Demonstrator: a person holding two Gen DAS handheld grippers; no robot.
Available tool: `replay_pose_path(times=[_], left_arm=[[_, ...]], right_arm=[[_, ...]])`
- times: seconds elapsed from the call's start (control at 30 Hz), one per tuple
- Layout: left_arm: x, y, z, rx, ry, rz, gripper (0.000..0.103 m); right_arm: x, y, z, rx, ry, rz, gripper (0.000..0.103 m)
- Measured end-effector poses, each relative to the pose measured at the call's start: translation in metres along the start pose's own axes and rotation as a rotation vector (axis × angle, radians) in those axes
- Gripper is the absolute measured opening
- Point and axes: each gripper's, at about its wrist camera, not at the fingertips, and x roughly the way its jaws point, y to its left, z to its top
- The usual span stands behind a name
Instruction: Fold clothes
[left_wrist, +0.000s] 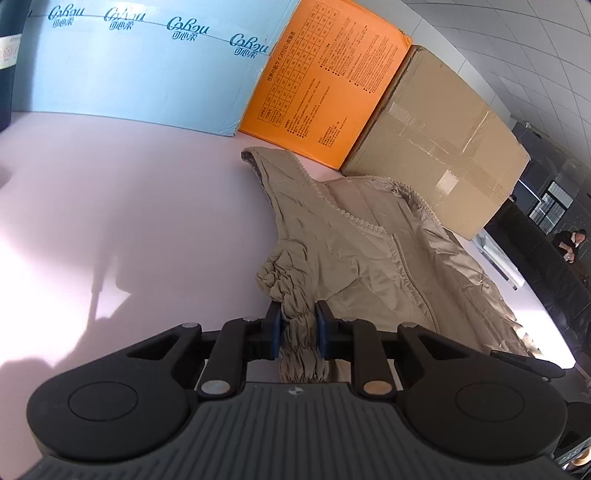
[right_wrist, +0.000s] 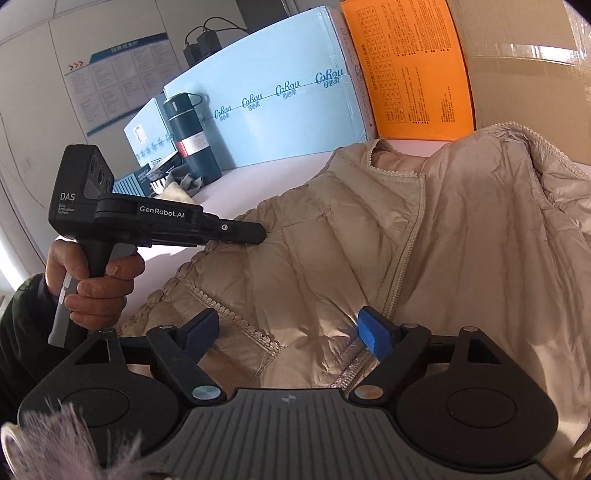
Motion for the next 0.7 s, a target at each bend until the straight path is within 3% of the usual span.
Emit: replay_pose_path(times=[0.27,0.7], left_arm=[[-0.026,0.015,0.003,0.03,-0.037,0.095,0.017],[-0.069,0.052,0.009,0.028,-0.09,0.258,0.017]], right_arm=[[0.022,0.012,0.005,0.08,-0.017,0.057,0.083],[0.07,0.069,0.017,0.015,0.025,0.114,0.087]])
